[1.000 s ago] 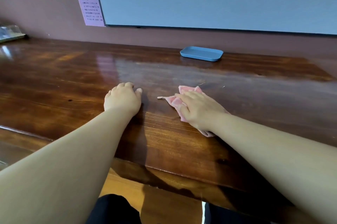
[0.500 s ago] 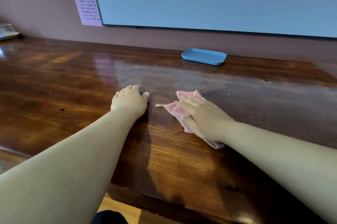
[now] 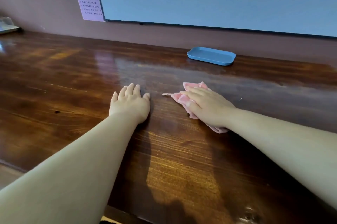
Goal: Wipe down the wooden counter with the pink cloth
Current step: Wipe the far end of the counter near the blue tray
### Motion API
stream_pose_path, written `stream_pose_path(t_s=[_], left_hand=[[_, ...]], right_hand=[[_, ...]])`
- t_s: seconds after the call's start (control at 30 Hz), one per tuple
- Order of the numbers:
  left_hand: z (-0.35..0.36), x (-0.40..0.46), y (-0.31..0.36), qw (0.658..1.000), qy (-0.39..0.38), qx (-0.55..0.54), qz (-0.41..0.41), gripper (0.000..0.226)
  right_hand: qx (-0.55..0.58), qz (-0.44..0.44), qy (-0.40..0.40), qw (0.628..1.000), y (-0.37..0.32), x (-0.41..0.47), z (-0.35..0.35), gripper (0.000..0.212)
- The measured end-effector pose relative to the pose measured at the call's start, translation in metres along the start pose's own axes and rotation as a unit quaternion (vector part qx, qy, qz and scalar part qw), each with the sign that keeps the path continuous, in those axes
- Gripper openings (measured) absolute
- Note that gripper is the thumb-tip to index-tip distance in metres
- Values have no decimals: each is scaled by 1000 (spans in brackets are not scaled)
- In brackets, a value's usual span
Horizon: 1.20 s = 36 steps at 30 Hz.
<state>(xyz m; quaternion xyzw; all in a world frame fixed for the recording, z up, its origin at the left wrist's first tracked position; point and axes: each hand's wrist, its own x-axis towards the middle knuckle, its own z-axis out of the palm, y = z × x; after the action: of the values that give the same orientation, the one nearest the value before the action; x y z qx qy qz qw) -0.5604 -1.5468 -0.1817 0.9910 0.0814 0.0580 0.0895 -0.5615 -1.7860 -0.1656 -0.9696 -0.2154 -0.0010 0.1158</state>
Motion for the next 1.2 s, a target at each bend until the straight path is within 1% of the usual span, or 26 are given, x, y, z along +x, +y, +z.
stream_pose_path(t_s=[0.07,0.13,0.2,0.23,0.3,0.37,0.4,0.47,0.53,0.6,0.63,0.67,0.7,0.77,0.8,0.87,0.93,1.03,1.07,1.1,1.2], left_hand=[[1,-1,0,1000,-3,3,1,61],[0,0,1,1000,0,4,3,61],[-1,-1,1,1000,2,6,4,61],[-1,-2,1,1000,1,5,4,60],[-2,-2,1,1000,-2,6,5,60],[-2,-1,0,1000,-2,4,4,60],[-1,0,0,1000,-2,4,6,60],[0,1,-1,1000,2,5,7,60],[1,1,-2,1000,3,3,9,60],[2,0,-2,1000,6,1,13,60],[2,0,-1,1000,8,0,13,60],[2,0,-2,1000,10,0,12,60],[2,0,-1,1000,10,2,10,60],[2,0,-2,1000,13,4,9,60],[3,0,-2,1000,14,3,10,60],[3,0,-2,1000,18,4,11,60],[2,0,-1,1000,16,1,14,60],[-1,-1,0,1000,14,-15,15,59],[-3,-2,-1,1000,16,-23,14,59],[-5,-3,-1,999,20,-28,16,59],[-13,-4,-3,999,30,-16,32,55]], right_hand=[[26,-1,-1,1000,6,7,-3,48],[26,42,7,999,6,24,-9,44],[10,91,11,996,0,42,-13,36],[-3,101,11,995,-3,47,-14,34],[-17,76,7,997,-4,45,-10,40],[-15,11,0,1000,-2,33,-4,47],[0,-15,-4,1000,1,27,-3,49],[30,-34,-15,999,8,28,-2,50],[31,-7,-17,999,9,42,-6,45],[9,51,7,999,1,56,-11,34],[-8,79,20,997,-6,61,-13,30],[-22,89,25,996,-12,63,-14,29],[-32,72,19,997,-15,62,-11,31],[-39,-9,3,999,-17,54,0,42],[-34,-48,-4,998,-17,47,3,49],[5,-80,-25,996,-12,44,5,52],[19,-59,-25,998,-14,54,1,48],[-30,48,11,998,-34,72,-6,37],[-48,57,13,997,-44,74,-6,36],[-55,35,11,998,-49,73,-1,38],[-31,-83,-3,996,-53,54,14,50]])
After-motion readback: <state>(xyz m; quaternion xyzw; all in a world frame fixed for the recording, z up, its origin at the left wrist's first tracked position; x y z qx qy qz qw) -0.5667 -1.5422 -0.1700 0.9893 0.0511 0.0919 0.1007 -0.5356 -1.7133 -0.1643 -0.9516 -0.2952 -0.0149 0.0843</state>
